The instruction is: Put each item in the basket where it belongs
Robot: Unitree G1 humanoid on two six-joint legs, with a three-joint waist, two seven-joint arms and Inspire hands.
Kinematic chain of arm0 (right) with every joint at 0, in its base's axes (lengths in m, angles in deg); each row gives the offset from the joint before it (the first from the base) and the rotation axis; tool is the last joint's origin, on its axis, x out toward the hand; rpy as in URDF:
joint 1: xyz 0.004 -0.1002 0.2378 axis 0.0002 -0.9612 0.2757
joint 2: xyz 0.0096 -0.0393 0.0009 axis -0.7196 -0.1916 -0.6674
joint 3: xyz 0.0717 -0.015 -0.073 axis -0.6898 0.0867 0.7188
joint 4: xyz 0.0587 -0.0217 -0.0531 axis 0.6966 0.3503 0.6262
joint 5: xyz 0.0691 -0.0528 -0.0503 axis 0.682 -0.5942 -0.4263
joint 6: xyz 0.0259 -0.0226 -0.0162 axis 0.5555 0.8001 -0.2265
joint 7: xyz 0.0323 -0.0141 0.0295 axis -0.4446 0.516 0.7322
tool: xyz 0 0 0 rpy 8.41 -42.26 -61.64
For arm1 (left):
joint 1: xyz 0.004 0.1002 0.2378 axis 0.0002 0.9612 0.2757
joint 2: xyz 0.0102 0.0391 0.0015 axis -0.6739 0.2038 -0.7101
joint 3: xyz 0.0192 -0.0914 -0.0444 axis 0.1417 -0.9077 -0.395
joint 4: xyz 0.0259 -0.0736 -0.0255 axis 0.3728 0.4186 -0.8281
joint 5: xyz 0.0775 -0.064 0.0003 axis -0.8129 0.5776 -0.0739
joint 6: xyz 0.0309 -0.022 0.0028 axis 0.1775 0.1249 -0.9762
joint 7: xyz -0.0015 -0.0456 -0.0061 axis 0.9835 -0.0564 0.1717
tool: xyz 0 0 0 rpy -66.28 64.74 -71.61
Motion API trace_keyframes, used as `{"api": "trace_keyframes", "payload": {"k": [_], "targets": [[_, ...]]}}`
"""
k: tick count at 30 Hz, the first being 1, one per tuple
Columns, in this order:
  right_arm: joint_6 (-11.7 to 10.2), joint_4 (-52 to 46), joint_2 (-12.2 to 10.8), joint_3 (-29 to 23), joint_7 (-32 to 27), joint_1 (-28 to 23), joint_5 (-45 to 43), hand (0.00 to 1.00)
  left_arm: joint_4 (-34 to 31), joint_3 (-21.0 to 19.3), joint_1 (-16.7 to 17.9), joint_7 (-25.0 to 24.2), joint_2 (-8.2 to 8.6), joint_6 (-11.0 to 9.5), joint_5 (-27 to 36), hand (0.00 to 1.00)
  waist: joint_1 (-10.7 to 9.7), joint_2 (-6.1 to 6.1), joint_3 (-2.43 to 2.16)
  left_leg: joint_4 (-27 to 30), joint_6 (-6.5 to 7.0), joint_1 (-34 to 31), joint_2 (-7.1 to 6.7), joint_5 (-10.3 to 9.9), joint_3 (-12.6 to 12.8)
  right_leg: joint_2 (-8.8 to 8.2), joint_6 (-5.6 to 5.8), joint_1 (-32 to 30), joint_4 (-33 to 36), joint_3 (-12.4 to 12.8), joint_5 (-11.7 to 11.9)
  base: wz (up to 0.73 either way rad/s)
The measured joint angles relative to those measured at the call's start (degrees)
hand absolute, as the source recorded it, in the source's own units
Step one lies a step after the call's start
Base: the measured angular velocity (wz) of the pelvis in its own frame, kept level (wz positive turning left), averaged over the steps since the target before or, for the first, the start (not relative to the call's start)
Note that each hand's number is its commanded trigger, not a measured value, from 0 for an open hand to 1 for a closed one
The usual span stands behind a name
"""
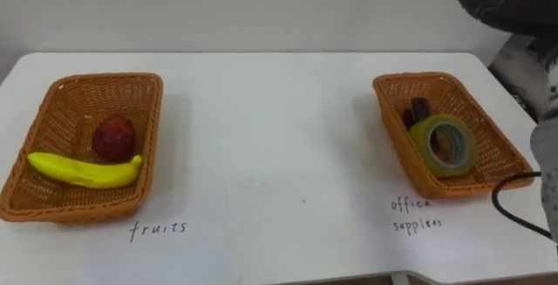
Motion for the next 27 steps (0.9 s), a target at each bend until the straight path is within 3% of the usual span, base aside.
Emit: {"api": "trace_keyframes", "payload": {"k": [5,7,8,9,15,18,20,23,27], "targets": [[-0.79,0.24,-0.25,-5.73,-4.05,-9.66,11.31,0.0,0.02,-0.52,1.0,2.86,0.3,-0.21,0.38,0.0,-0.75,0.4,0.36,-0.02,-0.44,0.51,0.53,-0.43,1.73,0.87,-0.31,-0.06,-0.1,1.52,0.23,-0.18],[-0.78,1.61,-1.49,-7.76,-6.1,-12.07,13.89,0.0,0.01,-0.71,1.02,3.72,0.33,-0.32,0.37,0.0,-1.42,0.65,0.45,-0.25,-0.54,0.51,0.69,-0.51,2.35,1.11,-0.35,-0.25,-0.04,2.3,0.25,-0.14],[-0.78,2.47,-2.21,-8.73,-7.82,-13.04,14.62,0.0,-0.01,-0.9,1.0,3.93,0.41,-0.32,0.12,0.0,-1.44,0.89,0.37,-0.29,-0.67,0.34,0.87,-0.66,3.06,1.38,-0.54,-0.85,0.06,2.73,0.38,-0.29],[-0.78,3.17,-2.45,-9.5,-9.22,-14.11,15.06,0.0,0.0,-0.9,0.95,4.13,0.41,-0.32,0.11,0.0,-2.07,1.28,0.56,-0.24,-0.71,0.0,0.94,-0.71,3.14,1.48,-0.64,-1.12,-0.03,2.9,0.48,-0.24],[-0.78,7.09,-2.52,-12.45,-18.27,-18.41,15.12,0.0,-0.3,-0.86,1.19,4.21,0.24,-0.29,0.09,0.0,-3.8,2.67,0.48,-0.22,-0.88,-0.26,1.09,-0.75,4.34,1.99,-0.75,-2.25,0.24,4.32,0.44,-0.13],[-1.38,8.86,-3.76,-13.44,-22.91,-19.25,15.13,0.0,-1.09,-0.79,1.17,4.21,-0.04,-0.17,0.49,0.0,-5.04,1.98,0.54,-0.17,-0.96,-0.54,0.91,-0.73,4.46,2.14,-0.85,-2.6,0.29,4.79,0.35,-0.03],[-2.63,13.25,-5.11,-14.22,-26.57,-20.06,15.67,0.0,-3.02,-0.43,1.5,4.2,0.06,-0.14,0.62,0.0,-5.12,0.67,0.6,-0.16,-1.06,-0.55,0.91,-0.79,4.43,2.34,-0.88,-2.51,0.01,5.14,0.32,0.0],[-2.8,15.88,-7.85,-15.81,-29.7,-21.94,18.53,0.0,-4.23,-0.42,2.51,4.2,0.24,-0.13,0.66,0.0,-6.01,0.35,0.54,-0.14,-1.08,-0.87,0.98,-0.81,4.27,2.34,-0.9,-2.67,-0.03,5.09,0.32,0.03],[-2.9,21.77,-8.64,-16.52,-32.37,-23.48,20.26,0.0,-4.13,-0.45,2.72,4.34,0.22,0.25,0.67,0.0,-6.84,0.51,0.46,-0.25,-1.07,-0.99,0.96,-0.82,4.27,2.32,-0.87,-2.81,-0.07,5.15,0.31,0.0]]}}
